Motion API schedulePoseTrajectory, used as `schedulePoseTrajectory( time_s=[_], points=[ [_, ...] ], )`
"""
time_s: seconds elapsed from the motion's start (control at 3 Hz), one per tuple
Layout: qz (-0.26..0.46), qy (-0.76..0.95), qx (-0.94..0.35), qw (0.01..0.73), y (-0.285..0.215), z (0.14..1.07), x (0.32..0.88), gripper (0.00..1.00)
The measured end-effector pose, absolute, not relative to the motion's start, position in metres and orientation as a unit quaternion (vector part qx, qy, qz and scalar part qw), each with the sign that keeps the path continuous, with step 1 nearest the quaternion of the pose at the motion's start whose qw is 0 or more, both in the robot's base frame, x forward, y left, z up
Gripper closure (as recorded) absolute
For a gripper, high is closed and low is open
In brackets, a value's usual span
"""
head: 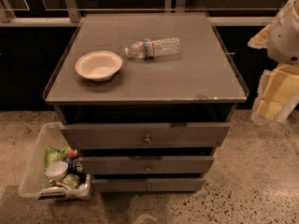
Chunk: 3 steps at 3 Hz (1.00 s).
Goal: Open middle drawer
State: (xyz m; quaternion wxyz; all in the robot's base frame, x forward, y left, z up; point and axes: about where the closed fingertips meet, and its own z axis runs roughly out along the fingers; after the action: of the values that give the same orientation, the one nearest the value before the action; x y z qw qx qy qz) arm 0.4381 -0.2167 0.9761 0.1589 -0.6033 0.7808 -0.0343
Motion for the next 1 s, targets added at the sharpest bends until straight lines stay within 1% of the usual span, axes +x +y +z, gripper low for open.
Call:
schedulePoseTrajectory(
  time_s=[0.33,0.67,1.0],
  points=[
    [-0.034,0.781,-0.603,0.159,-0.217,0.976,0.438,0.0],
    [-0.024,0.785,-0.595,0.171,-0.219,0.957,0.43,0.0],
    [0.01,0.786,-0.58,0.212,-0.206,0.922,0.402,0.0]
  ],
)
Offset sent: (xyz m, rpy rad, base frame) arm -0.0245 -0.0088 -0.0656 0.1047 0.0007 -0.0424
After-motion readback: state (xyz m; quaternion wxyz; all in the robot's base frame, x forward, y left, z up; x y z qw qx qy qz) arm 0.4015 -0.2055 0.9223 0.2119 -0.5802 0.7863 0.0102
